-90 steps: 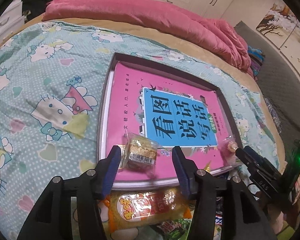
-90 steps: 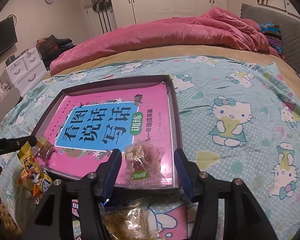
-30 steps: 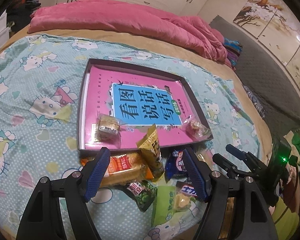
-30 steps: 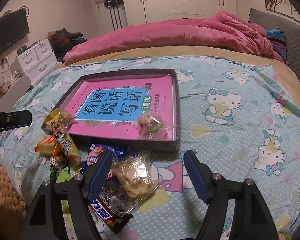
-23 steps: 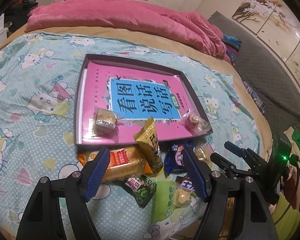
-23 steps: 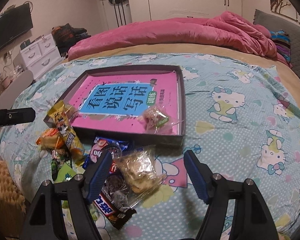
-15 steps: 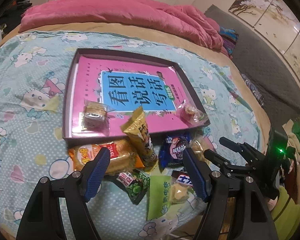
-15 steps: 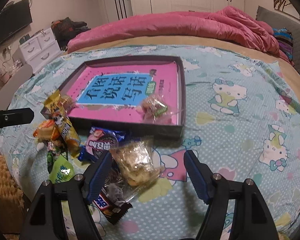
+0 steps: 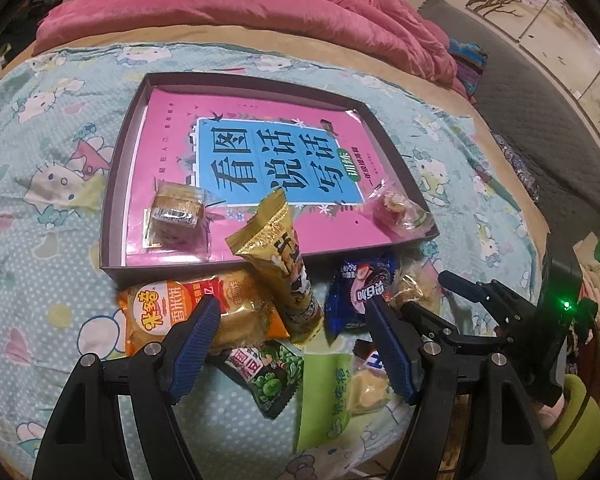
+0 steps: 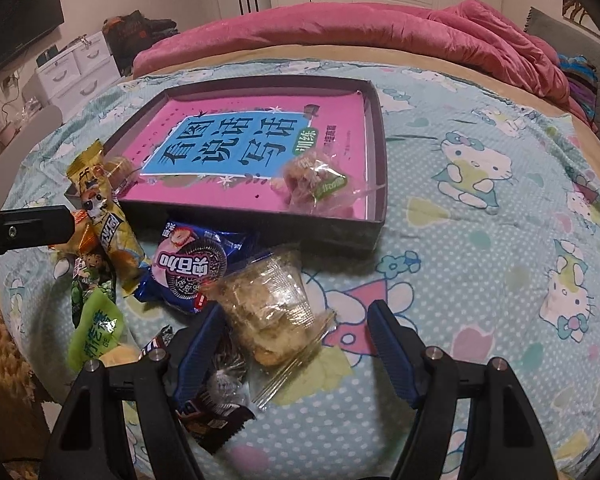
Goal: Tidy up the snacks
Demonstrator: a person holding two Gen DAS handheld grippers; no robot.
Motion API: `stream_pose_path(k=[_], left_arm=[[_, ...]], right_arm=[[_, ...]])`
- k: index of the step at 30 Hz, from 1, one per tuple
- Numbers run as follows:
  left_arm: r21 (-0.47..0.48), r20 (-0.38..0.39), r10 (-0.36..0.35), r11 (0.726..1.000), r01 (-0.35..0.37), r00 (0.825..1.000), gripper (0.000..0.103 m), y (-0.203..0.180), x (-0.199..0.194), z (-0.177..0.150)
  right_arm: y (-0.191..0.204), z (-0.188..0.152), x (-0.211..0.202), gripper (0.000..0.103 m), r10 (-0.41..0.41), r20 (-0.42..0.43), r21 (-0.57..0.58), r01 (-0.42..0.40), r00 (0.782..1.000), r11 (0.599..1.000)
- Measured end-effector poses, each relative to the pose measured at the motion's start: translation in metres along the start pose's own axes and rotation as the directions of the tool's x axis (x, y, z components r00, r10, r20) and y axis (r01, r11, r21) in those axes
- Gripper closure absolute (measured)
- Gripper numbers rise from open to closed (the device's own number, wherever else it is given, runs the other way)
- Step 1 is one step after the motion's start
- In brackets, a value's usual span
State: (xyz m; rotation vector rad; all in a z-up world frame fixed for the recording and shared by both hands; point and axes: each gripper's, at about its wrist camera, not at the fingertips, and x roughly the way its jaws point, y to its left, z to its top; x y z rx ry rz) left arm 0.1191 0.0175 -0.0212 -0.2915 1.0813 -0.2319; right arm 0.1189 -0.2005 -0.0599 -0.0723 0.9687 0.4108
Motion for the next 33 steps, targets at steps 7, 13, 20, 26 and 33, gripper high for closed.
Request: stream_pose_path(k=[7,13,20,26,33], left_arm=[[-0.005,0.008,0.017,1.000,-0.017,1.000,0.027,0.000,0.010,0.004],[-0.003,0.020,0.004,1.000,-0.004,1.000,0.030,-0.002,0.013,0.008],[0.030,0.020,0.003,1.000,-0.003,1.000,0.046,-0.014,0.022,0.013],[0.034,-0.034,0.009,0.999,-0.008,0.999,0.066,-0.018,0.038,0.011],[0.011,-0.033,-0.024,1.000,0.025,0.999,0.080,-0.012,0.042,0.009]], right_arm=[[-0.002,0.002,0.009,0.029,-0.001,-0.003,-0.001,0.001,1.000,1.000],[-0.007,0.003,0.015,0.045,0.006,-0.003,0.001,-0.006,1.000,1.000],[-0.013,0.003,0.013,0.053,0.003,0.007,0.016,-0.003,1.000,1.000],[-0.027,0.004,0.006,0.053,0.016,0.041,0.082,-0.019,0.999,0.996],[-0.035,0.005,-0.004,0.053,0.048,0.082,0.137,-0.059,0.996,0.989]])
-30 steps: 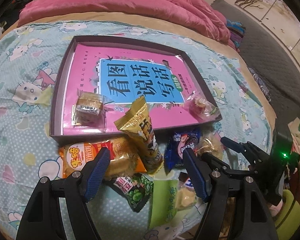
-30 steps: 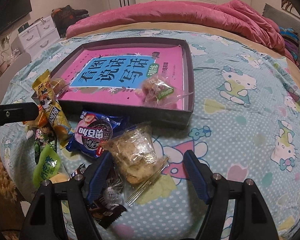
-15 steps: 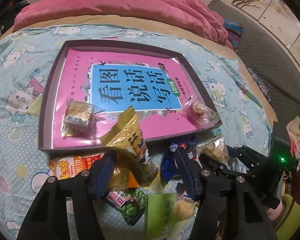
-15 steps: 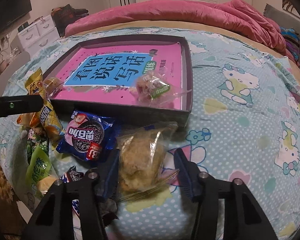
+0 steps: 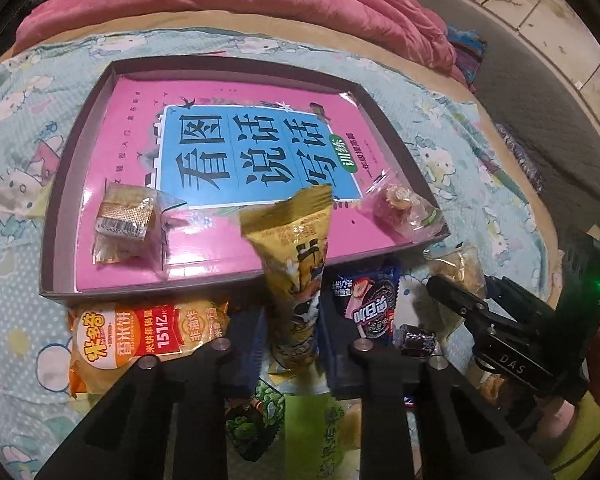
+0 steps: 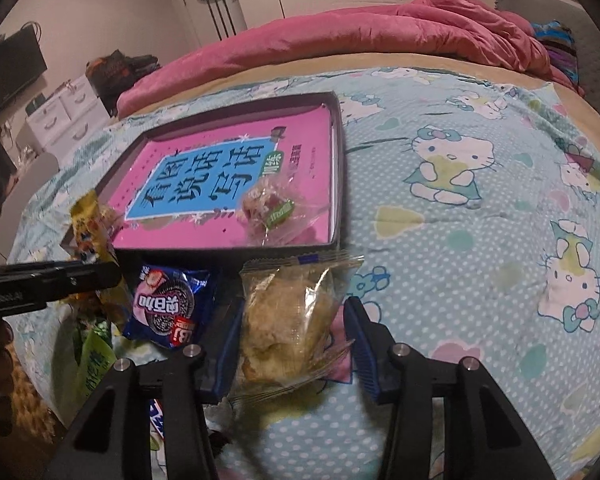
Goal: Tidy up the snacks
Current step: 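Grasp the gold stick packet with the left gripper while the right grasps the clear bread bag, then carry the gold packet and bread bag into the tray and release both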
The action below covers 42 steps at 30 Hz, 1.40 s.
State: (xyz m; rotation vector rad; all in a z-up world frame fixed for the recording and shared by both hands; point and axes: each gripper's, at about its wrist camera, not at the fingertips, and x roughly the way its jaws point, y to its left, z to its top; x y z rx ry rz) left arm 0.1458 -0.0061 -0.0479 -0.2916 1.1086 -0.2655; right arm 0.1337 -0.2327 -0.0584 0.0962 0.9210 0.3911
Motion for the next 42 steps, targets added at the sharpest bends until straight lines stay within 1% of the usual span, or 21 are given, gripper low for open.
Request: stream_pose_path(k=[3,4,8,13,17,21,24,27,33,36,42], left_arm=[[-0.022,0.006,-0.029,0.999,0.029,1.000,0.083,0.005,-0.002,-0.001],[-0.026,0.010,-0.039,0.999,0.040,0.999,0.086,0.005,-0.003,-0.001],[-0.014,0.043,-0.059,0.998,0.060,0.997,0.086,0.003,-0.014,0.000],[-0.027,0.071,-0.110,0.993,0.112,0.991,0.087,0.002,-0.031,0.001],[-0.039,0.113,-0.113,0.992,0.118,0.987,0.087,0.006,-0.049,0.002],[-0.053,0.176,-0.089,0.994,0.099,0.980,0.087,0.014,-0.074,0.006],[-0.065,0.216,-0.053,0.996,0.068,0.975,0.087,0.023,-0.089,0.010],[-0.091,0.240,-0.040,0.994,0.064,0.970,0.087,0.034,-0.096,0.013],[-0.150,0.272,-0.027,0.986,0.070,0.962,0.087,0.054,-0.103,0.019],[-0.166,0.286,-0.025,0.983,0.075,0.958,0.087,0.059,-0.104,0.018],[-0.181,0.291,-0.022,0.980,0.078,0.957,0.087,0.062,-0.099,0.020]], right_arm=[[0.000,0.001,-0.006,0.053,0.007,0.026,0.006,-0.007,1.000,1.000],[0.000,0.002,-0.008,0.053,0.010,0.035,0.008,-0.011,0.999,1.000],[0.001,0.004,-0.015,0.053,0.031,0.070,0.012,-0.032,0.997,0.999],[0.004,0.007,-0.026,0.053,0.060,0.117,0.008,-0.061,0.991,0.998],[0.005,0.008,-0.028,0.053,0.065,0.125,0.005,-0.067,0.990,0.998],[0.005,0.009,-0.030,0.053,0.069,0.133,0.009,-0.071,0.989,0.997],[0.006,0.009,-0.031,0.053,0.072,0.137,0.007,-0.074,0.988,0.997],[0.008,0.009,-0.032,0.053,0.071,0.140,0.000,-0.072,0.988,0.997],[0.017,0.011,-0.035,0.053,0.067,0.166,-0.019,-0.065,0.984,0.998],[0.022,0.012,-0.035,0.053,0.064,0.172,-0.034,-0.059,0.983,0.998],[0.030,0.014,-0.034,0.053,0.072,0.174,-0.055,-0.064,0.982,0.996]])
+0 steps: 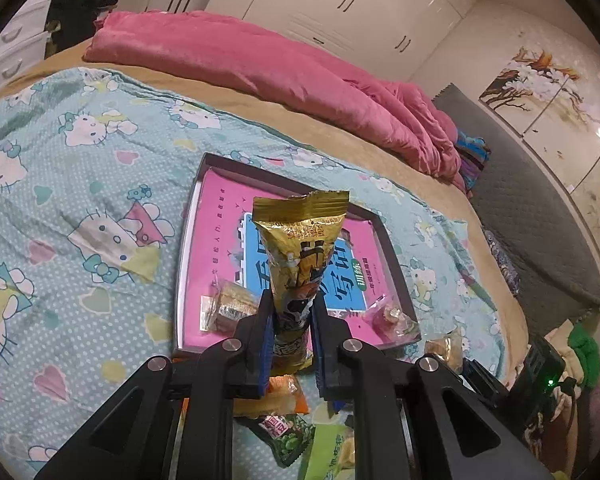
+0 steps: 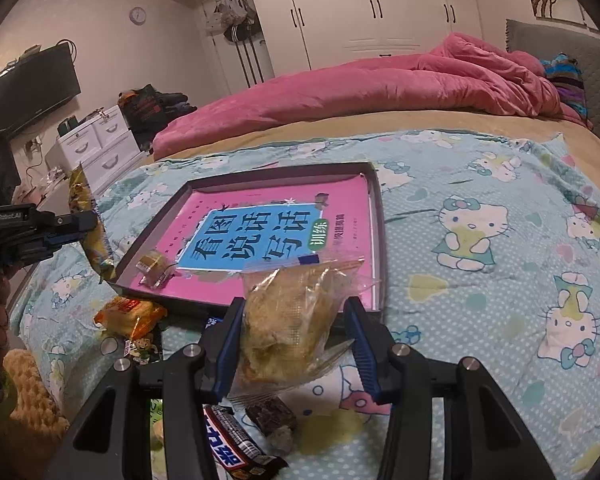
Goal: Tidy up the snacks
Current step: 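Carry the gold packet and bread bag into the tray and release both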
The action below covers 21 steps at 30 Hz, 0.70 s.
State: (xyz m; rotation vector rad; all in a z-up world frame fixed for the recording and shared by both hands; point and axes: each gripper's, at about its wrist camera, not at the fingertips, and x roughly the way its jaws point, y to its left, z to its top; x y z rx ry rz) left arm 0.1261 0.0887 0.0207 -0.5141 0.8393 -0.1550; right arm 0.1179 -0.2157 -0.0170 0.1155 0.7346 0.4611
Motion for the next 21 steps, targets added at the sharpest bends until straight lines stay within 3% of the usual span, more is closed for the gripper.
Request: stream_pose_path(k=[11,21], left_arm=[[-0.014,0.003,0.018,1.000,-0.018,1.000,0.087,-0.002,0.012,0.002],[0.029,0.018,0.028,0.999,-0.028,0.999,0.087,-0.012,0.034,0.001]], right_arm=[[0.015,0.012,0.012,0.053,0.019,0.017,-0.032,-0.019,1.000,0.999],[0.029,0.023,0.034,0.053,0.033,0.001,-0.070,-0.033,0.999,0.997]])
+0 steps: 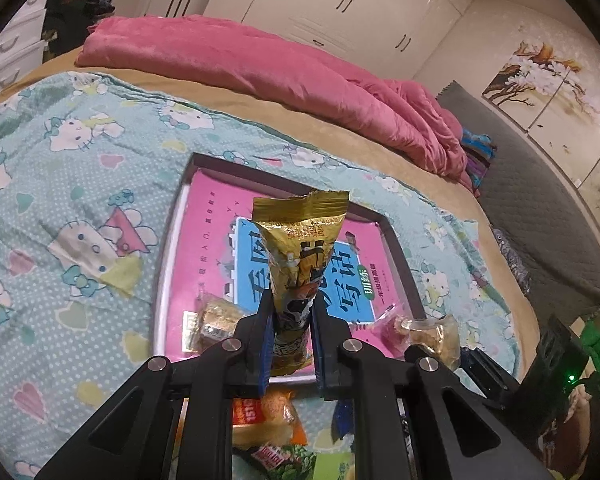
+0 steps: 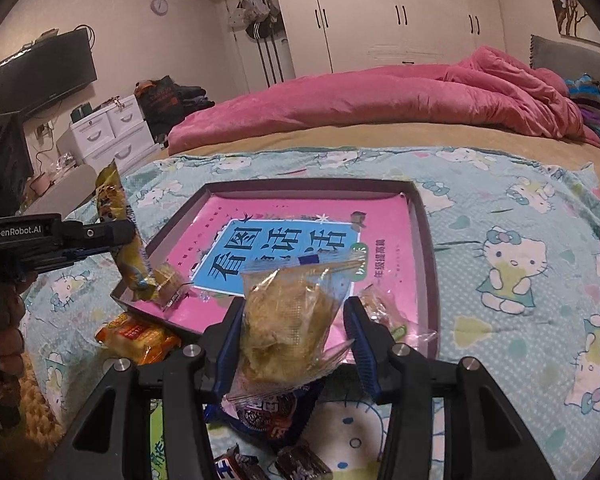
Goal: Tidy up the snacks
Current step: 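Carry the gold packet and bread bag into the tray and release both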
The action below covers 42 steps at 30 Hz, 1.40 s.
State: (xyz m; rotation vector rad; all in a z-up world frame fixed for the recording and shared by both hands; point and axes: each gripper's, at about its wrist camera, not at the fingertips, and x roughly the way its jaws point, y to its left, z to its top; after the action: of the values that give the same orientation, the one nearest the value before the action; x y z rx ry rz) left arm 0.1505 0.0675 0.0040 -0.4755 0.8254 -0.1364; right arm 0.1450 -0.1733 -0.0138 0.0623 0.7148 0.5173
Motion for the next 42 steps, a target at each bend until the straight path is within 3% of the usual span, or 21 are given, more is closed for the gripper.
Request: stream_pose_path(k=[21,42], left_arm=[[0.054,-0.101,0.016,0.998,-0.010,0.995,0.087,-0.020,0.049,-0.013],[0.052,-0.150,-0.003,0.999,0.011,0.989,0.086,-0.019,0.054,-0.025]], right_arm=[[-0.002,0.010,0.020,0.053,0.004,-0.015,0.011,-0.003,1.000,1.000],[0.006,0.007,0.056,0.053,-0.028,-0.083,-0.037,0.025,0.996,0.999]])
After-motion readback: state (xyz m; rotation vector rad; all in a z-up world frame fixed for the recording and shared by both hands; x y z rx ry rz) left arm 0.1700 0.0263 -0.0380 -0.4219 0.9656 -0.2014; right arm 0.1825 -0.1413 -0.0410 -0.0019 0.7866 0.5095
